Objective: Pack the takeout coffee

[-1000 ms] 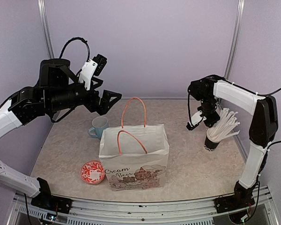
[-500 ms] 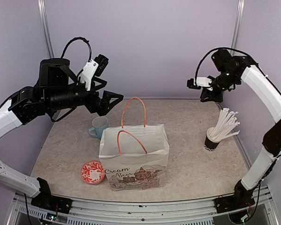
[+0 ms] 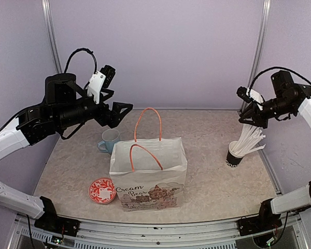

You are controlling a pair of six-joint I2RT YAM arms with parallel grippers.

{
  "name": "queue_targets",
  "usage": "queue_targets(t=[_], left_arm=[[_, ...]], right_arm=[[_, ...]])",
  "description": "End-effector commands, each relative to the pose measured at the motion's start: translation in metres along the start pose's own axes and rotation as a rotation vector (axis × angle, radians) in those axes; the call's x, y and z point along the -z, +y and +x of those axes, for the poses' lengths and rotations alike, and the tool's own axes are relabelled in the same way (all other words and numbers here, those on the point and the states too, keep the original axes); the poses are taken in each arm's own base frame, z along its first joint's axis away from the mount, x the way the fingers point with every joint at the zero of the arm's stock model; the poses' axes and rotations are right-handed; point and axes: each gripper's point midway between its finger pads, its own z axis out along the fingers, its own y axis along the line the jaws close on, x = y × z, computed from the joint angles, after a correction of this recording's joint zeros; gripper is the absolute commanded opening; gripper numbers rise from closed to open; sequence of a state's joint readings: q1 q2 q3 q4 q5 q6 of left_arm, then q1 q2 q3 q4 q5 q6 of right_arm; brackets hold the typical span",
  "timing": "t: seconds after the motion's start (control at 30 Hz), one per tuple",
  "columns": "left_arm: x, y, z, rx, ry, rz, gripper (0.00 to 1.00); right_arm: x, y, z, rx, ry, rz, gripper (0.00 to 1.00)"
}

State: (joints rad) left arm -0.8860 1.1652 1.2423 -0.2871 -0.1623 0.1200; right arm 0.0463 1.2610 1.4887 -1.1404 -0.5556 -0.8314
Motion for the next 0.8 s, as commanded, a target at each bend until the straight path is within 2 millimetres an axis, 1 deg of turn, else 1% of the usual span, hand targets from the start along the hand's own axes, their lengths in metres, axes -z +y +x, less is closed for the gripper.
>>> queue_targets(t=[0.0, 0.2, 0.5, 0.57, 0.77], left_arm=[[0.011, 0.009, -0.02, 0.027, -0.105, -0.032, 0.93], [0.009, 0.006, -0.018, 0.043, -0.105, -0.015, 0.93], [0.008, 0.003, -0.017, 0.052, -0.104, 0.002, 0.93], [0.007, 0.002, -0.016, 0.052, -0.101, 0.006, 0.93], [0.005, 0.0, -0.012, 0.055, -0.092, 0.018, 0.93]], right_arm=[[0.008, 0.021, 0.008, -0.037, -0.015, -0.024, 0.21], [0.008, 0.019, 0.031, -0.056, 0.068, 0.053, 0.22], [-0.001, 0.021, 0.076, -0.091, 0.236, 0.09, 0.23], [-0.003, 0.02, 0.081, -0.09, 0.254, 0.1, 0.23], [-0.006, 0.018, 0.083, -0.089, 0.253, 0.105, 0.24]])
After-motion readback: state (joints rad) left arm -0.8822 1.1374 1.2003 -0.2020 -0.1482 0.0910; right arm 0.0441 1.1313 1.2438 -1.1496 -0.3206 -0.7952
